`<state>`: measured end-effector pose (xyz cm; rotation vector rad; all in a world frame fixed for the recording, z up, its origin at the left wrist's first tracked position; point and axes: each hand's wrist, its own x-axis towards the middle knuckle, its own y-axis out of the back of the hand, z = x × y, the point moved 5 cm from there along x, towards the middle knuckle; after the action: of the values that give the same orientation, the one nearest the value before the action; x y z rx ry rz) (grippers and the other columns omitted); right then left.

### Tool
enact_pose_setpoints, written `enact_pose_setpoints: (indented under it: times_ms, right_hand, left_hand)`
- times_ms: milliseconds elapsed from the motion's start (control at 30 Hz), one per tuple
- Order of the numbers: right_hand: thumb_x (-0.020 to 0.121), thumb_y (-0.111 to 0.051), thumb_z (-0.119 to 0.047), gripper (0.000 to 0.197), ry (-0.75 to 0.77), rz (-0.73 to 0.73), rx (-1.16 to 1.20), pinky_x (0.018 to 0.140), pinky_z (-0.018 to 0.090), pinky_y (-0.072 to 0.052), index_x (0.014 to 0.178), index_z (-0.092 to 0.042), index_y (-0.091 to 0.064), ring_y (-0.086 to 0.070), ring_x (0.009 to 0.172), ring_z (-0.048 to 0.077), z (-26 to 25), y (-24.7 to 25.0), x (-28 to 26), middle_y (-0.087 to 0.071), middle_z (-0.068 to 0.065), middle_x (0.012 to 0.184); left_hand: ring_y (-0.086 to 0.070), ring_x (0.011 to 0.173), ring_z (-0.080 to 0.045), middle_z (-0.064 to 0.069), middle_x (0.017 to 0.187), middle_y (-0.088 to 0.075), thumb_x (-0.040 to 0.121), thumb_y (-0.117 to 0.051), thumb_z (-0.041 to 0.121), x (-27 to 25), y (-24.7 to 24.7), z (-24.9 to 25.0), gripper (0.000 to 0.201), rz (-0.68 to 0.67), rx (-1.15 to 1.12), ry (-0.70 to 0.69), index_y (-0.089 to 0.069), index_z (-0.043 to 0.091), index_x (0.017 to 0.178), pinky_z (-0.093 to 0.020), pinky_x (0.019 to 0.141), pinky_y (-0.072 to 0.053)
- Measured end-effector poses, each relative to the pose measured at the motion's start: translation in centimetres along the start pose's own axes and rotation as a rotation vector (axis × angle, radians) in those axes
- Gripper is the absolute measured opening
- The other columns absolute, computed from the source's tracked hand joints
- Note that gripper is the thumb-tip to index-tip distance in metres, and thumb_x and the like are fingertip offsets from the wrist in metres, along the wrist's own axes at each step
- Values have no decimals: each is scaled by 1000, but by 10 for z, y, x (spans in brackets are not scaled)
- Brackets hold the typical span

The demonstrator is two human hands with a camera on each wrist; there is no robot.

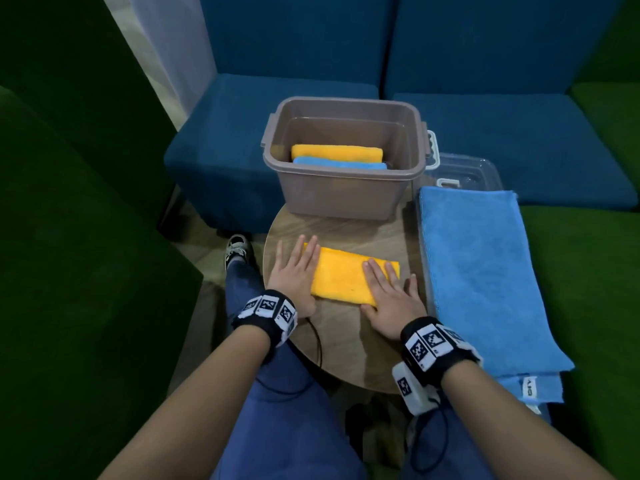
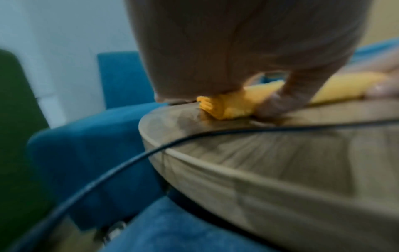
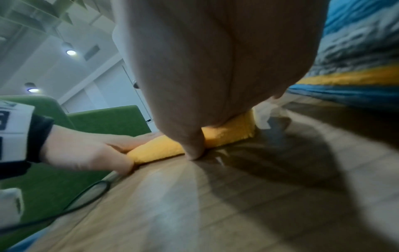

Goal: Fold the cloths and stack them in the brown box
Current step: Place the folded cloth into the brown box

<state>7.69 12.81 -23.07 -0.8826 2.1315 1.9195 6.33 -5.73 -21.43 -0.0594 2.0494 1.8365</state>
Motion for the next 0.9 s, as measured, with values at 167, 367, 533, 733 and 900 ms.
enact_pose_setpoints:
  times_ms: [167,367,533,733,900]
  right_hand:
    - [95,-41,-43,83,-45,41,-50,115,62,5,155,-18,12,11,150,24,-10,10,-2,14,-4,163]
    - [90,-59,-37,67,-33,258,46,114,52,-17,146,-14,-29,-28,143,29,-24,40,-2,-36,6,152]
    - [98,-49,-40,28,41,467,197,73,38,-45,121,-25,-53,-62,98,33,-20,82,-24,-67,6,102]
    - [90,-34,-60,47,291,355,549,63,35,-44,97,-19,-55,-57,70,7,-2,94,-49,-58,-9,76]
    - [88,-36,-61,55,320,290,607,67,35,-48,96,-12,-61,-60,71,11,10,94,-54,-64,1,80]
  left_hand:
    - [-36,134,-28,-11,152,-26,84,-52,20,-3,14,25,79,94,11,-132,-13,8,152,-39,116,-18]
    - [-60,90,-33,-8,100,-64,85,-49,30,-4,55,23,30,175,-256,-192,-57,14,109,-34,69,-42]
    - [-58,75,-15,10,77,-61,84,-52,40,-13,89,-10,29,351,-870,-160,-65,18,97,-30,69,-46]
    - [-55,69,-22,1,70,-54,102,-44,30,-20,101,-22,23,603,-909,-25,-56,11,97,-38,65,-45]
    - [-58,67,-36,-9,68,-56,102,-37,36,-17,100,-10,32,580,-724,57,-53,8,98,-49,64,-49]
